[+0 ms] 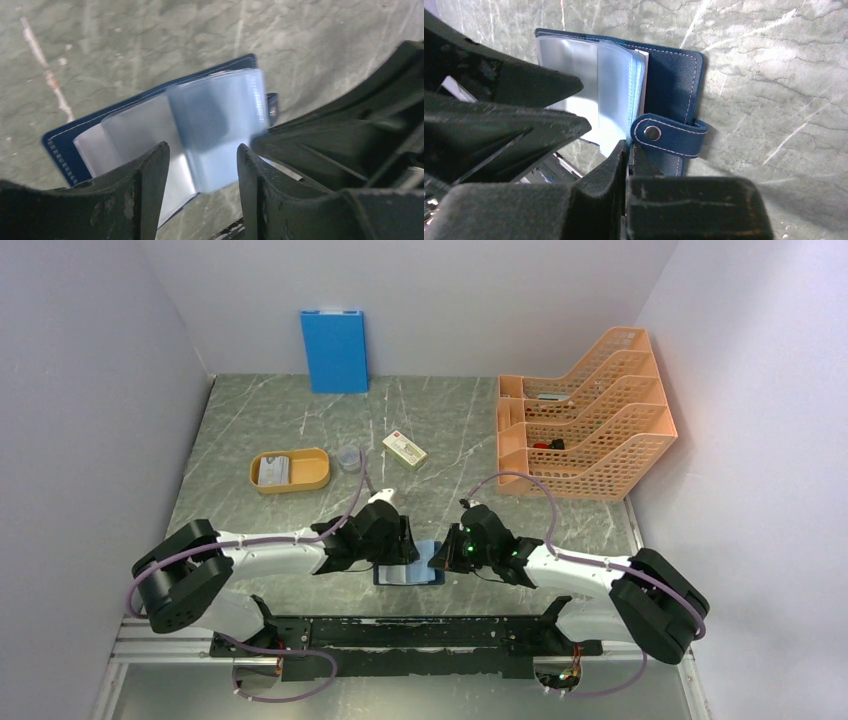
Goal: Put the credit cards into the card holder
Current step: Turn over the card slot in the card holder.
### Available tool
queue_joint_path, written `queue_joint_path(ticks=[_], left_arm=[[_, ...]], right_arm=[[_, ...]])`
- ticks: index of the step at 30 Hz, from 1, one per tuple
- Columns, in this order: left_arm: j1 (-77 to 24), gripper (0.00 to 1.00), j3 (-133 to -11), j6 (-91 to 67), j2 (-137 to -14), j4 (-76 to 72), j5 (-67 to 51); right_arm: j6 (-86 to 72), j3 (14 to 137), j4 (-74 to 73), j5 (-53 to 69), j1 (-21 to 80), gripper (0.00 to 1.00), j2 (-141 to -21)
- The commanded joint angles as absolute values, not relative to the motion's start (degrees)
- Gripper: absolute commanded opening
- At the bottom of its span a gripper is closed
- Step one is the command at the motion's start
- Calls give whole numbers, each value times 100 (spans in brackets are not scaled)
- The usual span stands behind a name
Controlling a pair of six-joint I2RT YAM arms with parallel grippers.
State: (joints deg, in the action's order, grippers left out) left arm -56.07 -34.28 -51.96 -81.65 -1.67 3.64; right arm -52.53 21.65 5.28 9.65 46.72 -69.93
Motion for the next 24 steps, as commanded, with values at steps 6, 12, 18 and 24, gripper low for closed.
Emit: queue_joint_path(ticks=[6, 12, 18, 24], left_arm=[[-6042, 59, -4437, -4780, -8935, 754, 1034], [-6122, 58, -4697, -4760, -9385, 1120, 1354], [-6139, 53, -4789, -4672, -9766, 1331, 1502], [-6155, 30, -4689, -4701, -9894, 1336, 1588]], right_arm=[[-5169, 2303, 527, 928, 4647, 0, -7102], [-5151, 2279, 519, 960, 4639, 0, -7050], [-5133, 2217, 622, 1025, 4642, 0, -6967], [-5124, 2176, 624, 1042, 4645, 6, -6838]])
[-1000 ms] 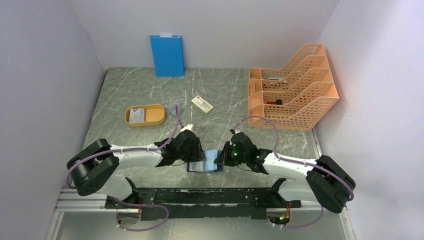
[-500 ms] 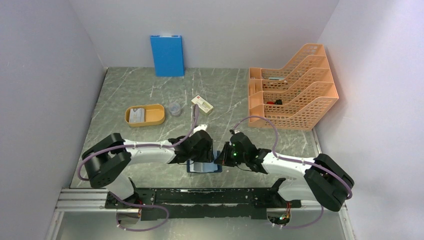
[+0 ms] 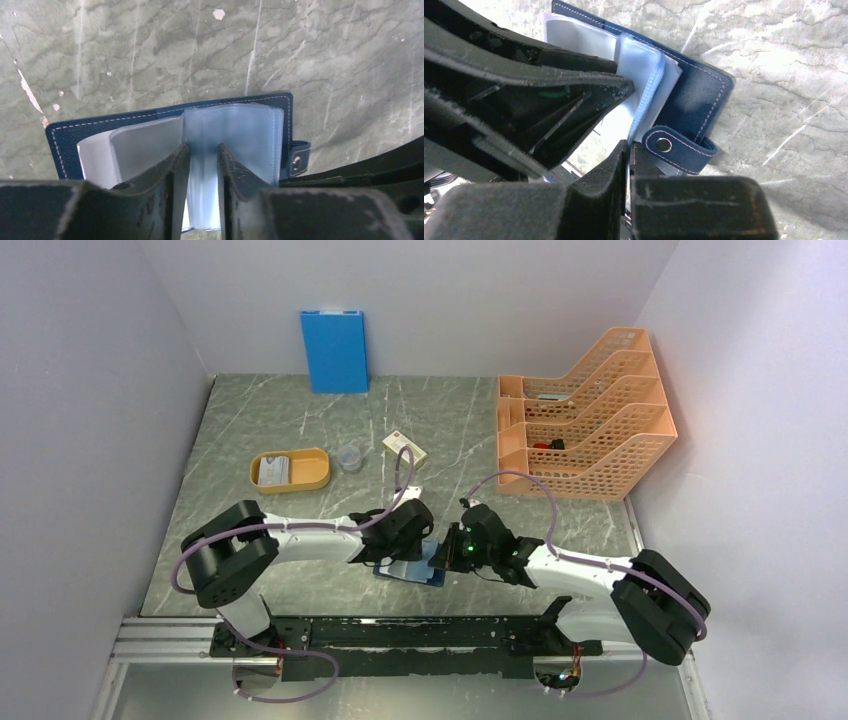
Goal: Put the credit cards into the card holder
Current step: Turn over the card slot in the card holder.
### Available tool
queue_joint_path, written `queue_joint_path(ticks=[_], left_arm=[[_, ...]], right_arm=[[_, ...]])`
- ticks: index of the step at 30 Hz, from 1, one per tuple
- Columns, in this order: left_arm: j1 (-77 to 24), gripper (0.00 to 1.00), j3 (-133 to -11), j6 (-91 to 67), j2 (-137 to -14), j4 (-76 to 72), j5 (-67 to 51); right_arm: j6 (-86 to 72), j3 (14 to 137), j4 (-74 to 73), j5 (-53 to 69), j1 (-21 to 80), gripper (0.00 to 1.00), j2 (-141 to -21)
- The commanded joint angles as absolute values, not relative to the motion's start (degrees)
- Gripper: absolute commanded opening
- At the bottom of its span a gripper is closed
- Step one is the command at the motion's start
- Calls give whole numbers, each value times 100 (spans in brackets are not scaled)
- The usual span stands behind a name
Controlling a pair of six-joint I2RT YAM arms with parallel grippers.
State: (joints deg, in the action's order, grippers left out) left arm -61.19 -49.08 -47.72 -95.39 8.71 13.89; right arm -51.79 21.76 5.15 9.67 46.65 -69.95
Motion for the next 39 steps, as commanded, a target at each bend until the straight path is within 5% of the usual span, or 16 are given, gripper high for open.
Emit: queue_joint_path(ticks=[1, 13, 26, 39], left_arm=[[-6155, 27, -4671, -4704, -9898, 1340, 1607], [-6159, 5, -4542, -4802, -9942, 1339, 1708], [-6152, 5, -4333, -4931, -9923, 1209, 1662], [-6154, 5, -4280, -4957, -9923, 1137, 1628]], right_arm=[[-5124, 2171, 604, 1037, 4642, 8, -6813], [-5353, 2001, 453, 744, 4617, 32, -6414], [-5451, 2037, 301, 716, 4553, 22, -6792], [-5397, 2144, 315, 745, 4537, 24, -7103]])
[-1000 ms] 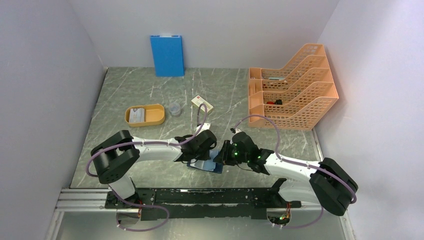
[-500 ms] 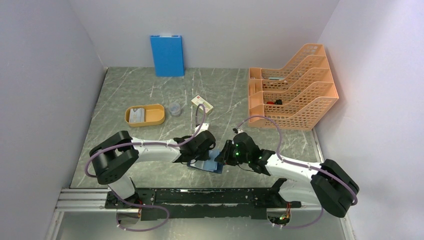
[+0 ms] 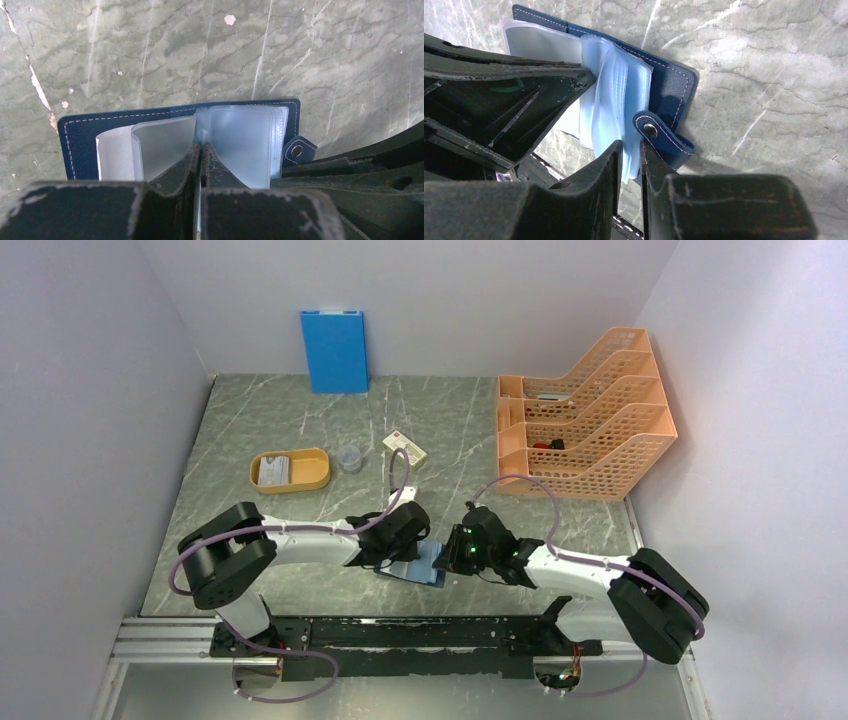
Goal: Put the credit cards into the card holder
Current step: Turn over the card slot in the card holder.
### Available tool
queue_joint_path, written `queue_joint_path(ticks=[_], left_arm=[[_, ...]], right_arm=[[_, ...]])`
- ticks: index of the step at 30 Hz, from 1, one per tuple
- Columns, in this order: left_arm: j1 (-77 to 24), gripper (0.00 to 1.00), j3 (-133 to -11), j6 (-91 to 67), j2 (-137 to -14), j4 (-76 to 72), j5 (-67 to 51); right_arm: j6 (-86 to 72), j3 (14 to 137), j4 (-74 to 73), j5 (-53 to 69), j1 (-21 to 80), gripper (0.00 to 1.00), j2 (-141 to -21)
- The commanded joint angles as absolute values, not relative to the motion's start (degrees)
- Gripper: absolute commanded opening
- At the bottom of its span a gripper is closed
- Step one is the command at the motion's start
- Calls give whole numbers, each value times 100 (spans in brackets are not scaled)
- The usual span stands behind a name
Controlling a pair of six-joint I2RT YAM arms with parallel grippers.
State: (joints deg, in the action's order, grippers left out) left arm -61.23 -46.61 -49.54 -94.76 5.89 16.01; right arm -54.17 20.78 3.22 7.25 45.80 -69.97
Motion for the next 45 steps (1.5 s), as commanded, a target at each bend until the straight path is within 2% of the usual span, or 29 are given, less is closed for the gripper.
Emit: queue_joint_path(ticks=[1, 7, 14, 16, 21, 25, 37, 45], left_arm=[[-6152, 5, -4280, -4957, -9923, 1134, 1618], [-6153, 5, -4273, -4974, -9894, 1085, 1549], [-6153, 5, -4278, -5026, -9708, 1057, 1434], [-6154, 10, -4307, -5035, -9630, 1084, 1372], [-6153, 34, -4397, -5019, -9291, 1247, 1335], [-6152, 44, -4437, -5014, -8934, 1471, 1382], [-6155, 57, -4188, -5096, -7801, 1646, 1487], [-6153, 66, -4084, -5145, -7575, 1421, 1508]], right_arm=[[-5397, 2151, 355, 773, 4542, 25, -7101], [-5226, 2309, 351, 819, 4544, 36, -7237], [-5038, 2551, 241, 871, 4555, 43, -7514], [-5013, 2611, 196, 843, 4568, 45, -7525], [-4962, 2696, 99, 765, 4579, 49, -7495], [-4974, 2722, 133, 778, 4580, 50, -7545], [-4931, 2953, 203, 817, 4670, 51, -7802], [-4939, 3090, 229, 800, 4822, 61, -7899]])
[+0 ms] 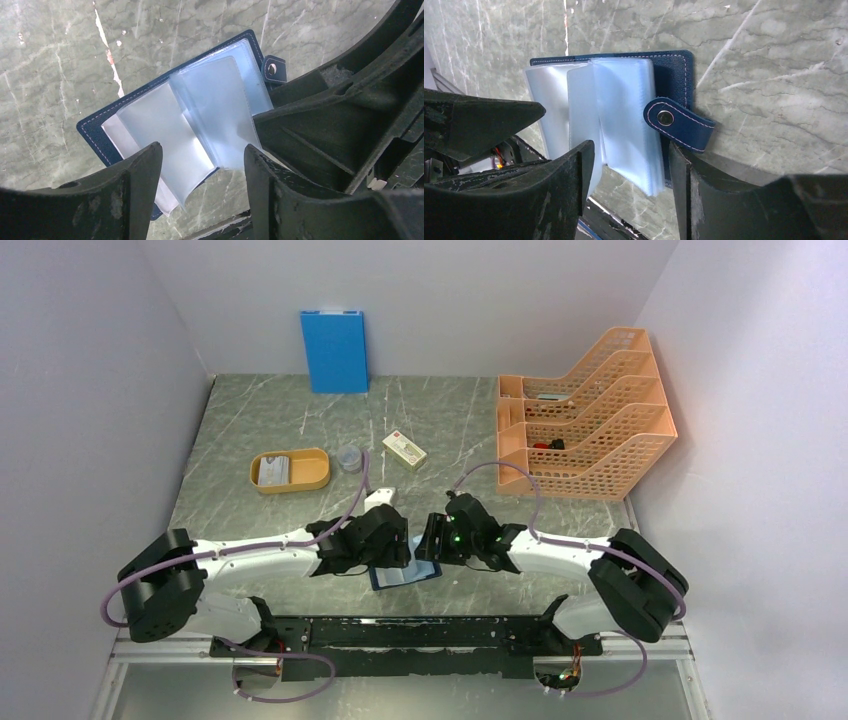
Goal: Put the credit cards into the card holder
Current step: Turn over the card slot in the card holder.
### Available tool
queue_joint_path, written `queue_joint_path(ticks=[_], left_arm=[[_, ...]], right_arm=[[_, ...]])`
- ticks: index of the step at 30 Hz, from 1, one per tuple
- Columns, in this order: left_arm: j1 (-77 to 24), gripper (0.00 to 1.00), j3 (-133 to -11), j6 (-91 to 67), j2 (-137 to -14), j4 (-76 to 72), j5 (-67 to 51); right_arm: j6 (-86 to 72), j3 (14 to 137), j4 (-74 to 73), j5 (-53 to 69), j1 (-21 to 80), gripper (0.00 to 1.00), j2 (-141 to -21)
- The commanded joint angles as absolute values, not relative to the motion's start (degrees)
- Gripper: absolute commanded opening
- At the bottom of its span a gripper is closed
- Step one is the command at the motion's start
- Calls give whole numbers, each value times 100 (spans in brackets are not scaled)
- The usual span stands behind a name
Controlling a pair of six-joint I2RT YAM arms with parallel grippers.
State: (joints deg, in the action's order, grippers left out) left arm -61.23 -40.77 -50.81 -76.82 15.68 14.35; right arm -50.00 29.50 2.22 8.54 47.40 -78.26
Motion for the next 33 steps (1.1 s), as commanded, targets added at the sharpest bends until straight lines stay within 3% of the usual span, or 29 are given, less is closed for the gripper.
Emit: queue_joint_path(ticks=[1, 14, 33], left_arm=[[-6152, 67, -4094, -5167, -7567, 1450, 1554], [-6144, 72, -4030, -5658, -7056, 1761, 2032], [-5836, 67, -3902, -5668, -7550, 1701, 1964]], right_arm=[[-4933, 3104, 229, 807, 4839, 61, -7911], [-4893, 3247, 179, 668, 5086, 73, -8002], [-4887, 3453, 279, 589, 5490, 74, -8224]])
